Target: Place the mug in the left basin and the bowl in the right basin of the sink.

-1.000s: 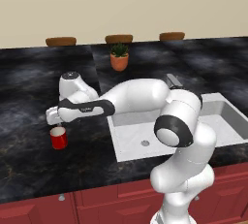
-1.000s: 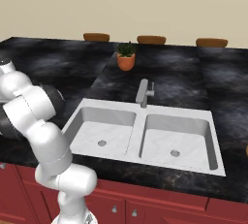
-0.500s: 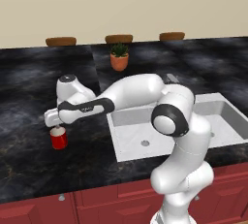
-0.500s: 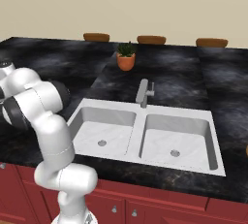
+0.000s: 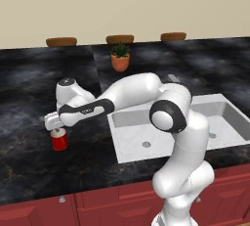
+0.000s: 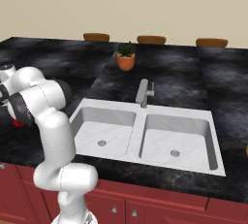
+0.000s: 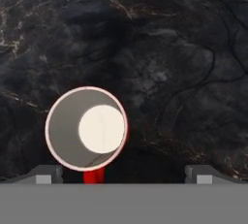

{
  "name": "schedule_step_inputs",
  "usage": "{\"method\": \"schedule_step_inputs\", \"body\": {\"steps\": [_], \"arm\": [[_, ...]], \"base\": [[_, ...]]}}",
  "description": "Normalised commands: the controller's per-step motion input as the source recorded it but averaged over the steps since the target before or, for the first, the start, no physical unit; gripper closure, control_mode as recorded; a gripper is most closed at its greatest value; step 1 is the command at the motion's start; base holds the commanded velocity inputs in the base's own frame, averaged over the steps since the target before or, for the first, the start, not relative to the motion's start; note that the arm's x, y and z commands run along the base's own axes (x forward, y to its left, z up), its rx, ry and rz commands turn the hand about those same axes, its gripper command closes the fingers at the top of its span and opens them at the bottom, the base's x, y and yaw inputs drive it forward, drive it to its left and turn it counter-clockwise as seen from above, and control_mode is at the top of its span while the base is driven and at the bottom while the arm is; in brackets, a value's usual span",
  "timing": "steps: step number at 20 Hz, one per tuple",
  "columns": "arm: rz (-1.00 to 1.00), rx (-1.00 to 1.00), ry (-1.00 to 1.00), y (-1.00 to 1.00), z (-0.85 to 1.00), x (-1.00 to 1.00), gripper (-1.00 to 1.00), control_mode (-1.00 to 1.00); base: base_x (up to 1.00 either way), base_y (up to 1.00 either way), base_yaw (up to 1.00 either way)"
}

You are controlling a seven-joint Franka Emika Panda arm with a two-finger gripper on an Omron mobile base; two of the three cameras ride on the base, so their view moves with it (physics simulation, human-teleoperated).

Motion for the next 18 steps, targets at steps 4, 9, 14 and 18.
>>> {"method": "schedule_step_inputs", "body": {"steps": [4, 9, 14, 18], "arm": [[0.02, 0.00, 0.00, 0.04, -0.20, 0.05, -1.00, -1.00], [0.02, 0.00, 0.00, 0.01, -0.11, 0.03, -1.00, -1.00], [0.03, 0.00, 0.00, 0.00, -0.07, 0.07, -1.00, -1.00], [0.03, 0.00, 0.00, 0.00, -0.02, 0.11, -1.00, -1.00]], "base": [[0.00, 0.00, 0.00], [0.00, 0.00, 0.00], [0.00, 0.00, 0.00], [0.00, 0.00, 0.00]]}}
